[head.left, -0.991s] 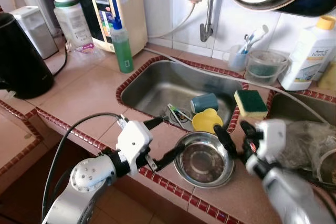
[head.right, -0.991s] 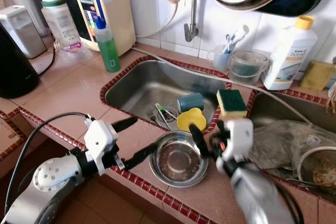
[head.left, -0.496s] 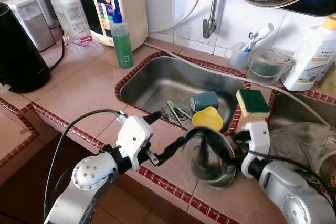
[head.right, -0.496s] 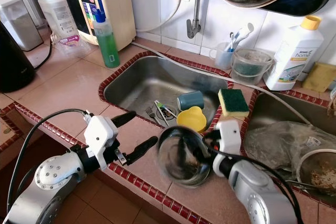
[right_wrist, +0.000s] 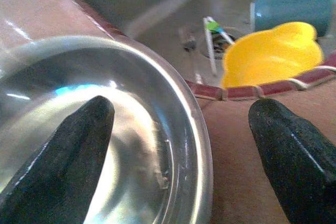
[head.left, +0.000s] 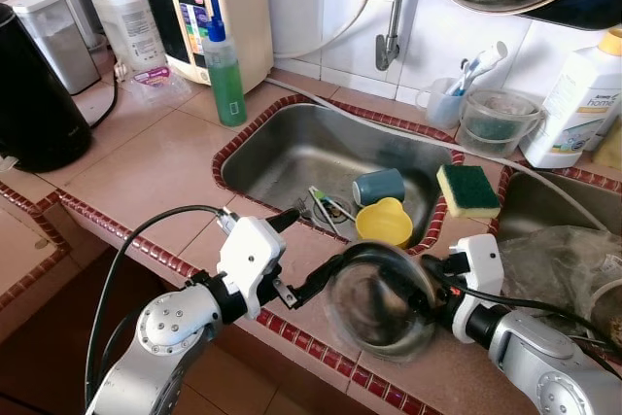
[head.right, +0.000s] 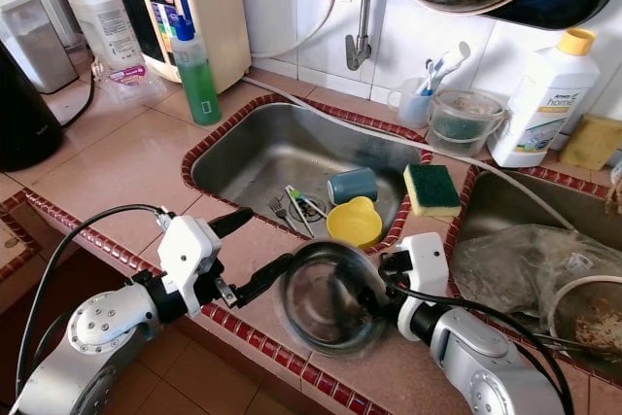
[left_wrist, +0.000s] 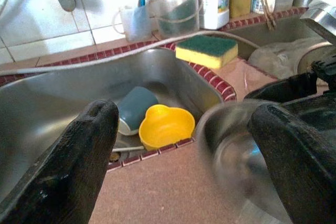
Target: Kitchen organization
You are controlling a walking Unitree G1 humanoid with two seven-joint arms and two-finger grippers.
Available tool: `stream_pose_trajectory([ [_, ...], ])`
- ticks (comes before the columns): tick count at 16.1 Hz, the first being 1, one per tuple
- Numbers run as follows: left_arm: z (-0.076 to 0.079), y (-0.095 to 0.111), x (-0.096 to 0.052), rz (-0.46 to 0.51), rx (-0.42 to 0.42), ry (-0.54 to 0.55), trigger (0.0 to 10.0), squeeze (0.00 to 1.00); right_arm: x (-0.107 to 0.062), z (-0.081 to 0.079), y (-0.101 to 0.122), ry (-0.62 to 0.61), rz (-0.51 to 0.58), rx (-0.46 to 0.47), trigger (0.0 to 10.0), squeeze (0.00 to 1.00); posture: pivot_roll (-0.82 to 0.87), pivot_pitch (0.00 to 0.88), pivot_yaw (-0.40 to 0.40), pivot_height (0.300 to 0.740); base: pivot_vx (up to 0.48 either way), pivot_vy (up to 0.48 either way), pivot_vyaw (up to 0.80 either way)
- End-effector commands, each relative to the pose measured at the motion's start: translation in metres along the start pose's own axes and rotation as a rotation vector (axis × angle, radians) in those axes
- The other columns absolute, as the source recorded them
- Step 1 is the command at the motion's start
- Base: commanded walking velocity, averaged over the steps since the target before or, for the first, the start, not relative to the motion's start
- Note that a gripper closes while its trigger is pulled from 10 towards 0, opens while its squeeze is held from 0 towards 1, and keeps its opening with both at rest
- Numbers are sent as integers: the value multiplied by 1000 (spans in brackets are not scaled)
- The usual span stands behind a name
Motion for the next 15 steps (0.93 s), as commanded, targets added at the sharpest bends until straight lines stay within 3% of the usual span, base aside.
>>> stream_pose_trajectory([
  [1, 1, 4, 2, 6, 14, -10, 10000, 0, -6, -3, 7, 31, 22, 20, 10000, 0, -191, 64, 21, 740, 0, 0, 0],
  [3, 4, 3, 3, 7, 11, -17, 10000, 0, -11, -9, 15, 87, 53, 77, 10000, 0, -194, 63, 18, 740, 0, 0, 0],
  [5, 6, 3, 4, 10, 7, -22, 10000, 0, -12, -6, 14, 66, 32, 88, 10000, 0, -198, 61, 15, 740, 0, 0, 0],
  [10, 7, 4, 5, 15, 3, -20, 10000, 0, -17, -2, -6, 50, -106, 156, 10000, 0, -200, 60, 7, 740, 0, 0, 0],
  [15, 7, 4, 6, 19, 0, -8, 10000, 0, -13, -6, -9, 93, -139, 225, 10000, 0, -196, 63, -3, 740, 0, 0, 0],
])
Point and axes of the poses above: a point about 5 cm out from each wrist's last joint towards the gripper, its own x axis pointing out of the wrist towards the gripper, its own y axis along the axis of the wrist's last joint, z = x × y, the point moved 3 cm from there along x, pointing out of the wrist towards the gripper, and after that the axes turned 4 degrees about x, right-handed, at the moved point
